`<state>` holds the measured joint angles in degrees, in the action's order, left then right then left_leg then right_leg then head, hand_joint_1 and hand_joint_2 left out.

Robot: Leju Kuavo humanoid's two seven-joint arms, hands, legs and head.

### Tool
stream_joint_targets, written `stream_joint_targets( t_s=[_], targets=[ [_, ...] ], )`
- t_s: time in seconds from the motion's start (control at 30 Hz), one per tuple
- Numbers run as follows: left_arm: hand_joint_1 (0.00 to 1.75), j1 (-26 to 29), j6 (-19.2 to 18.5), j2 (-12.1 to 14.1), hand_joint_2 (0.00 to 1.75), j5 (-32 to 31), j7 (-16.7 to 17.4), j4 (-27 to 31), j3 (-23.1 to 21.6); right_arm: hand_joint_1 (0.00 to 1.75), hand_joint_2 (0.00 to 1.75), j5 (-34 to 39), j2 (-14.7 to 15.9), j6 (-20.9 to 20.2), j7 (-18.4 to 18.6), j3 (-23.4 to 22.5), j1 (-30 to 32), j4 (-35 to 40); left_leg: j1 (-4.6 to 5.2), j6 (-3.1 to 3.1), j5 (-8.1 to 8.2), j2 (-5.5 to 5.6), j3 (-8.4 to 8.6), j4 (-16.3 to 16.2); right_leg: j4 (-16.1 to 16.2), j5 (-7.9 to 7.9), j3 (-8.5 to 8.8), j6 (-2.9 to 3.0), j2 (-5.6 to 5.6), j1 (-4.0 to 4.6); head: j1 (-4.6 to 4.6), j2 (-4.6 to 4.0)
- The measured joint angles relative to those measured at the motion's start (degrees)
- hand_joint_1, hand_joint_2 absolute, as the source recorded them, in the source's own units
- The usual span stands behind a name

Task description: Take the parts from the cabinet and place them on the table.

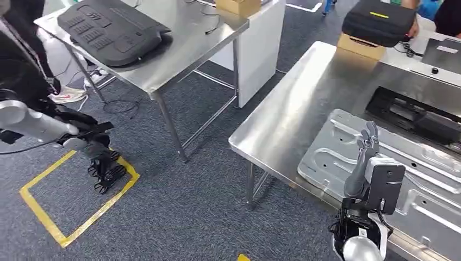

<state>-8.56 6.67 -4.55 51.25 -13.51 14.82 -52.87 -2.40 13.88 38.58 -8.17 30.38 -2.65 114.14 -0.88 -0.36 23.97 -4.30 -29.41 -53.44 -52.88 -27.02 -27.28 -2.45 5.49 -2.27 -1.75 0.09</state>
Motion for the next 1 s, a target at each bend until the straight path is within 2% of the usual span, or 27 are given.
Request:
stream_joint_targets(
  t_s=[0.03, 0.07, 0.13, 0.17, 0.2, 0.23, 0.27, 0.3, 0.33, 0.37, 0.4, 0.57, 0.6, 0.63, 0.67, 0.7, 0.73, 0.77, 0.8, 0.83, 0.87, 0.9, 0.93, 0.97, 1.0],
  targets=[
    [0.00, -0.08, 0.00, 0.04, 0.00, -0.02, 0.00, 0.00, 0.00, 0.00, 0.00, 0.02, 0.00, 0.00, 0.00, 0.00, -0.06, 0.07, 0.47, 0.62, -0.38, 0.72, -0.19, 0.11, 0.08, 0.08, -0.01, -0.55, 0.50, 0.04, 0.15, 0.00],
    [0.00, -0.16, -0.02, 0.02, 0.00, -0.04, 0.00, 0.00, 0.00, 0.00, 0.00, 0.15, 0.00, 0.00, -0.02, 0.04, -0.20, 0.07, 0.68, 1.02, -0.23, 0.85, -0.76, 0.20, 0.09, 0.09, 0.06, -1.00, 1.01, 0.04, 0.13, 0.00],
    [0.00, -0.03, -0.07, 0.04, 0.00, -0.09, 0.00, 0.00, 0.00, 0.00, 0.00, 0.57, -0.04, 0.00, -0.09, 0.11, -0.22, 0.09, 0.98, 2.03, -0.36, 2.17, -1.36, 0.51, 0.57, 0.34, 0.33, -1.95, 2.25, 0.04, 0.15, 0.00],
    [0.00, 0.11, -0.09, 0.04, 0.00, -0.09, -0.02, 0.00, -0.02, 0.00, 0.00, 0.61, -0.02, 0.00, -0.20, 0.11, -0.25, 0.13, 0.12, 2.64, -1.05, 2.88, -0.90, 1.28, 0.09, -0.41, 0.10, -2.34, 0.52, -0.40, 0.22, 0.00],
    [0.00, 0.00, -0.11, 0.04, 0.00, -0.02, -0.11, 0.00, -0.02, 0.00, 0.00, 0.66, -0.04, 0.00, -0.20, 0.24, -0.34, 0.15, 0.37, 2.89, -1.20, 3.42, -1.04, 1.42, -1.93, -2.22, -0.71, -2.18, -2.58, -0.25, 0.33, 0.00],
    [0.00, -0.11, -0.11, 0.07, 0.00, 0.00, -0.07, 0.00, -0.02, 0.00, 0.00, 0.68, -0.02, 0.00, -0.35, 0.24, -0.32, 0.22, 0.47, 3.35, -1.38, 3.83, -1.20, 1.36, -6.14, -4.86, -2.56, -1.89, -4.14, -0.21, 0.28, 0.00],
    [0.00, -0.17, -0.13, 0.02, 0.00, -0.02, -0.07, 0.00, -0.04, 0.00, 0.00, 0.94, 0.02, 0.00, -0.26, 0.26, -0.17, 0.22, 0.64, 3.57, -1.49, 4.55, -1.32, 1.36, -11.98, -7.64, -5.25, -1.69, -4.97, 0.09, 0.39, 0.00],
    [0.00, -0.19, -0.15, 0.00, 0.00, -0.09, -0.04, 0.00, -0.09, 0.00, 0.00, 1.03, 0.00, 0.00, -0.28, 0.28, -0.10, 0.22, 0.87, 3.71, -1.55, 5.25, -1.46, 1.33, -16.77, -9.39, -7.53, -1.62, -5.19, 0.37, 0.39, 0.00],
    [0.00, -0.16, -0.13, 0.00, 0.00, -0.09, 0.04, 0.00, -0.20, 0.00, 0.00, 1.07, 0.00, 0.00, -0.20, 0.31, -0.08, 0.22, 1.08, 3.81, -1.61, 6.02, -1.48, 1.30, -19.60, -9.75, -8.98, -1.48, -5.22, 0.58, 0.42, 0.00],
    [0.00, -0.12, -0.13, 0.00, 0.00, -0.09, 0.07, 0.00, -0.31, 0.00, 0.00, 1.09, 0.02, 0.00, -0.15, 0.31, -0.06, 0.22, 1.20, 3.89, -1.68, 6.80, -1.42, 1.28, -19.06, -8.58, -8.89, -1.30, -5.24, 0.74, 0.46, 0.00],
    [0.00, -0.10, -0.11, 0.04, 0.00, -0.05, 0.15, 0.00, -0.37, 0.00, 0.00, 1.11, 0.02, 0.00, -0.09, 0.31, -0.07, 0.22, 1.22, 3.87, -1.75, 7.57, -1.36, 1.18, -15.94, -6.35, -7.54, -1.10, -5.35, 0.87, 0.46, 0.00],
    [0.00, -0.11, -0.11, 0.04, 0.00, -0.02, 0.18, 0.00, -0.37, 0.00, 0.00, 1.14, 0.00, 0.00, -0.09, 0.31, -0.07, 0.22, 1.23, 3.86, -1.75, 7.82, -1.35, 1.16, -14.53, -5.47, -6.86, -1.01, -5.43, 0.89, 0.46, 0.00],
    [0.00, -0.11, -0.09, 0.04, 0.00, 0.09, 0.24, 0.00, -0.42, 0.00, 0.00, 1.16, 0.00, 0.00, -0.04, 0.31, -0.07, 0.22, 1.22, 3.74, -1.90, 8.52, -1.32, 0.92, -9.75, -2.94, -4.64, -0.84, -5.90, 0.91, 0.46, 0.00],
    [0.00, -0.13, -0.11, 0.04, 0.00, 0.07, 0.26, 0.00, -0.53, 0.00, 0.00, 1.18, 0.00, 0.00, 0.00, 0.31, -0.08, 0.22, 1.20, 3.70, -1.91, 9.40, -1.36, 0.68, -3.10, -0.01, -1.47, -0.56, -7.81, 0.86, 0.55, 0.00],
    [0.00, 0.01, -0.11, 0.00, 0.00, 0.07, 0.33, 0.00, -0.98, 0.00, 0.00, 1.22, 0.00, 0.00, 0.24, 0.31, -0.08, 0.28, 1.00, 2.29, -2.78, 11.44, -2.41, 0.61, -0.43, 0.53, -0.68, 0.36, -8.92, 1.33, 1.05, 0.00],
    [0.00, 0.23, -0.11, 0.04, 0.00, 0.07, 0.35, 0.00, -1.05, 0.00, 0.00, 1.20, 0.00, 0.00, 0.24, 0.31, -0.11, 0.28, 1.10, 1.77, -3.17, 12.11, -2.74, 0.84, -0.26, 0.89, -0.71, 0.84, -8.14, 1.32, 1.09, 0.00],
    [0.00, 0.29, -0.07, 0.13, 0.00, 0.07, 0.35, 0.00, -1.09, 0.00, 0.00, 1.20, -0.02, 0.00, 0.24, 0.31, -0.19, 0.28, 0.95, 1.65, -3.00, 11.90, -2.93, 0.53, 0.20, 1.45, -0.94, 1.23, -7.22, 0.75, 1.09, 0.00],
    [0.00, 0.41, -0.09, 0.11, 0.00, 0.07, 0.35, 0.00, -1.16, 0.00, 0.00, 1.22, -0.02, 0.00, 0.33, 0.31, -0.23, 0.35, 1.13, 1.44, -0.94, 8.69, -3.73, -1.34, 0.21, 1.79, -1.26, 1.52, -6.62, 0.85, 1.03, 0.00],
    [0.00, 0.40, -0.09, 0.11, 0.00, 0.04, 0.39, 0.00, -1.25, 0.00, 0.00, 1.18, 0.00, 0.00, 0.31, 0.31, -0.16, 0.39, 0.95, 1.00, 2.12, 6.72, -5.40, -5.12, 0.21, 2.07, -1.65, 1.84, -5.92, 0.92, 0.98, 0.00],
    [0.00, 0.26, -0.11, 0.11, 0.00, 0.07, 0.39, 0.00, -1.29, 0.00, 0.00, 1.20, -0.02, 0.00, 0.33, 0.28, -0.09, 0.44, 0.69, 0.56, 5.19, 5.79, -7.36, -10.19, 0.21, 2.43, -2.17, 1.85, -5.12, 1.02, 1.14, 0.00],
    [0.00, 0.16, -0.11, 0.11, 0.00, 0.07, 0.39, 0.00, -1.31, 0.00, 0.00, 1.20, 0.00, 0.00, 0.33, 0.28, -0.08, 0.48, 0.46, 0.17, 7.84, 5.40, -9.29, -15.47, 0.20, 2.83, -2.78, 1.81, -4.26, 1.08, 1.14, 0.00],
    [0.00, 0.15, -0.11, 0.11, 0.00, 0.07, 0.39, 0.00, -1.33, 0.00, 0.00, 1.20, 0.00, 0.00, 0.33, 0.30, -0.08, 0.48, 0.21, -0.09, 9.39, 5.31, -10.24, -19.07, 0.18, 3.32, -3.46, 1.72, -3.37, 1.08, 1.07, 0.00],
    [0.00, 0.21, -0.13, 0.11, 0.00, 0.04, 0.39, 0.00, -1.36, 0.00, 0.00, 1.20, 0.00, 0.00, 0.33, 0.30, -0.07, 0.48, 0.00, -0.22, 9.36, 5.27, -9.56, -19.17, 0.18, 3.79, -4.13, 1.59, -2.64, 1.09, 1.07, 0.00],
    [0.00, 0.27, -0.13, 0.11, 0.00, 0.04, 0.40, 0.00, -1.38, 0.00, 0.00, 1.20, 0.00, 0.00, 0.33, 0.30, -0.09, 0.50, -0.21, -0.36, 8.45, 5.15, -7.14, -16.09, 0.16, 4.32, -4.87, 1.40, -1.95, 1.09, 1.03, 0.00],
    [0.00, 0.26, -0.15, 0.11, 0.00, -0.02, 0.42, 0.00, -1.38, 0.00, 0.00, 1.18, -0.02, 0.00, 0.33, 0.31, -0.09, 0.52, -0.34, -0.44, 7.07, 4.65, -3.48, -10.69, 0.16, 4.80, -5.52, 1.18, -1.29, 1.08, 1.03, 0.00]
  ],
)
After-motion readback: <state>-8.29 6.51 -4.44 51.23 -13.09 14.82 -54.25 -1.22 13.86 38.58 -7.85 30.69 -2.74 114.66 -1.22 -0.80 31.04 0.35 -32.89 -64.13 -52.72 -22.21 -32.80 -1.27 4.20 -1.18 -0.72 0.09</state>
